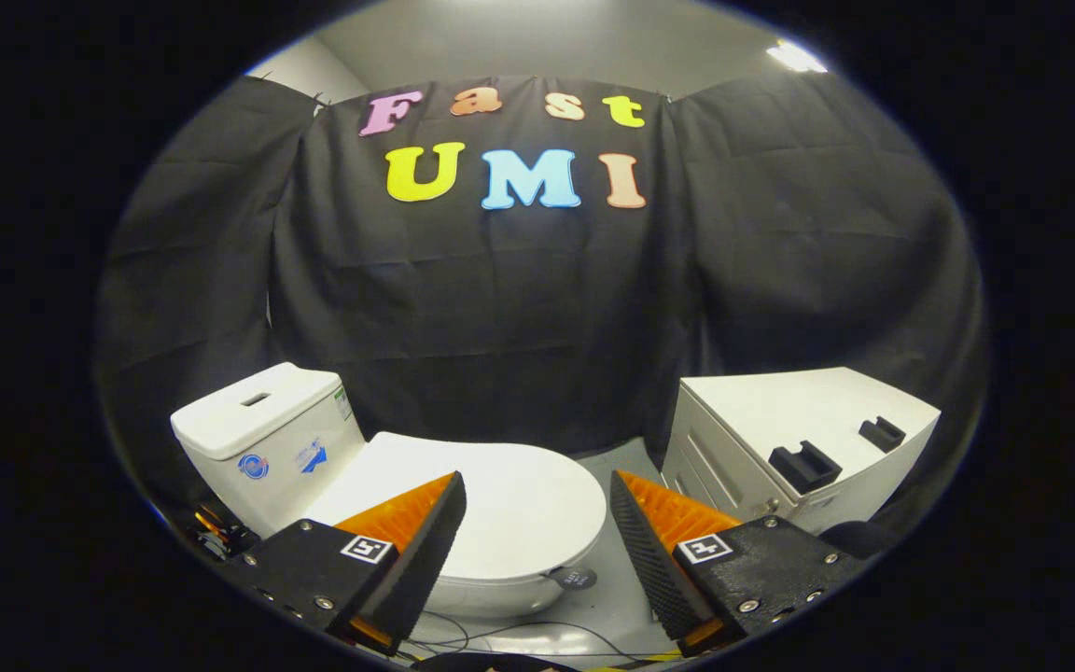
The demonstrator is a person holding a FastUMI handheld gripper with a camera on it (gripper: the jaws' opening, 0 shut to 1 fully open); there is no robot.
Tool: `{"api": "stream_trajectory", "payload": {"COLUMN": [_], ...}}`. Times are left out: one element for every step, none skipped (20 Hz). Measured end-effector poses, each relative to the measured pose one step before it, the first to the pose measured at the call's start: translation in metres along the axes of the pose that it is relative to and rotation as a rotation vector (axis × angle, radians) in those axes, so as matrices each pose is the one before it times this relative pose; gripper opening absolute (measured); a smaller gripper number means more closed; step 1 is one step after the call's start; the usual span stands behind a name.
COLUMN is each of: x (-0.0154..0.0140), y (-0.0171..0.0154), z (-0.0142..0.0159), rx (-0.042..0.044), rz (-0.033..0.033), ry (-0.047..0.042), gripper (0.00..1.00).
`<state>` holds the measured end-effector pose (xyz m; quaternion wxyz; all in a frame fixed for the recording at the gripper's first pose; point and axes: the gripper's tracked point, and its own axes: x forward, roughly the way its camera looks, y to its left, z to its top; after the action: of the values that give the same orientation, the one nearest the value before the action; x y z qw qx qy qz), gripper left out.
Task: Open the toilet lid.
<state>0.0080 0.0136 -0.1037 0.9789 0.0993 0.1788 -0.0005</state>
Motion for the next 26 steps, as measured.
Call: {"api": "stream_trajectory", "payload": {"x": [0.00091, 0.00227, -0.00048, 0.00138, 0.00235, 0.00245, 0.00285, 0.0056, 0.00464, 0.00585, 0.00522, 0.00599, 0.00438, 0.00464, 0.00328, 0.00444, 0.00255, 0.00296, 0.00143, 0.00242, 0.00157, 0.00163, 0.00182, 0.00213, 0.00101, 0.00242], "y": [-0.00052, -0.00231, -0.00199, -0.0037, -0.00279, -0.00136, -0.00264, -0.00176, -0.00017, -0.00059, -0.00073, -0.00151, -0.00133, -0.00019, 0.00029, 0.00035, 0.00049, -0.00015, -0.00021, -0.0013, -0.00132, -0.00092, 0.002, -0.00031, -0.00399, -0.00516], "z": [-0.00502, -0.0049, -0.00379, -0.0027, -0.00441, -0.00202, -0.00535, -0.00696, -0.00848, -0.00831, -0.00877, -0.00775, -0.0084, -0.00482, -0.00592, -0.00421, -0.00497, -0.00272, -0.004, -0.00327, -0.00515, -0.00363, -0.00536, -0.00589, -0.00769, -0.00343], "rx": [0.02086, 0.01824, 0.01326, 0.01178, 0.00417, 0.00371, 0.00791, 0.01708, 0.01867, 0.01307, 0.00583, 0.00705, 0.00551, 0.00496, 0.00917, 0.01171, 0.0157, 0.01927, 0.02296, 0.02541, 0.02817, 0.03186, 0.03239, 0.02285, 0.01779, 0.0218], "rz": [0.00032, -0.00337, -0.00424, -0.00775, -0.00364, 0.00069, -0.00178, 0.00019, 0.00247, 0.00058, -0.00661, -0.00745, -0.0076, -0.00416, -0.00253, 0.00018, -0.00189, 0.00009, -0.00234, -0.00372, -0.00128, 0.00082, 0.00867, 0.00057, -0.01162, -0.01302], "ry": [0.01494, 0.01451, 0.01134, 0.01245, 0.01171, 0.00619, 0.0138, 0.02182, 0.02526, 0.02716, 0.02805, 0.02773, 0.02758, 0.0179, 0.01923, 0.01799, 0.01422, 0.00995, 0.00894, 0.00918, 0.00876, 0.00746, 0.00917, 0.01035, 0.00985, 0.01142], "gripper": [0.95, 0.95, 0.95, 0.95, 0.95, 0.95, 0.95, 0.95, 0.95, 0.96, 0.96, 0.97, 0.97, 0.97, 0.97, 0.96, 0.96, 0.96, 0.96, 0.96, 0.96, 0.96, 0.96, 0.96, 0.96, 0.95]}}
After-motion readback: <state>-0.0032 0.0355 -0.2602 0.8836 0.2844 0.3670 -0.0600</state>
